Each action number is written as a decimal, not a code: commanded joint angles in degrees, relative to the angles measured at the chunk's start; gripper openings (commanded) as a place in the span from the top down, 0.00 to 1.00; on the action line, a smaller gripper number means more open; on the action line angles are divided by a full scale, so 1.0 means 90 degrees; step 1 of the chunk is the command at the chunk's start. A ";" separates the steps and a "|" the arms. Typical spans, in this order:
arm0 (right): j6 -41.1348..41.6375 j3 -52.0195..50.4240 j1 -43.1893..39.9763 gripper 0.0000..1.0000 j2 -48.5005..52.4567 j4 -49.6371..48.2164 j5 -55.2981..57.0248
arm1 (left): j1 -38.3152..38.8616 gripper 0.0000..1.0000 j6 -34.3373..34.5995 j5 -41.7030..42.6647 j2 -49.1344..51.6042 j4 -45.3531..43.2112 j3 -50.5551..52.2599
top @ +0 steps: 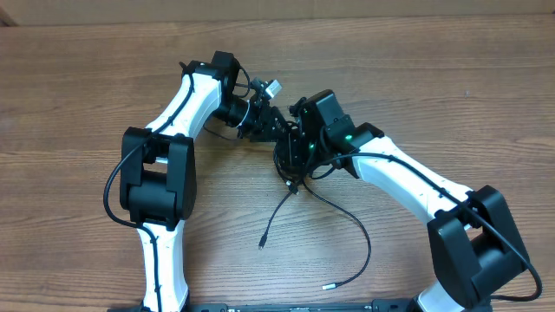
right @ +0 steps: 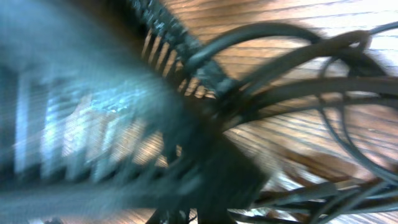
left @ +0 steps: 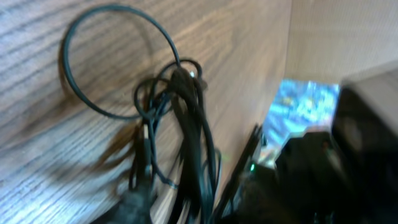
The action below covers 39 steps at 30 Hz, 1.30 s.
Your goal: Untangle cables
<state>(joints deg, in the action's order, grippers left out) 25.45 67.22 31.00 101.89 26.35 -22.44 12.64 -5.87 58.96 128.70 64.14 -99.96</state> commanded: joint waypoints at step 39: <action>0.0267 0.0117 -0.1222 0.26 0.0087 0.0930 -0.0296 | 0.0027 0.66 0.0386 -0.3354 0.0104 -0.0279 -0.0155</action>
<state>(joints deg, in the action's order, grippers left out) 27.42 67.22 19.92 102.19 34.52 -26.94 11.29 -5.15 33.93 128.70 62.00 -100.14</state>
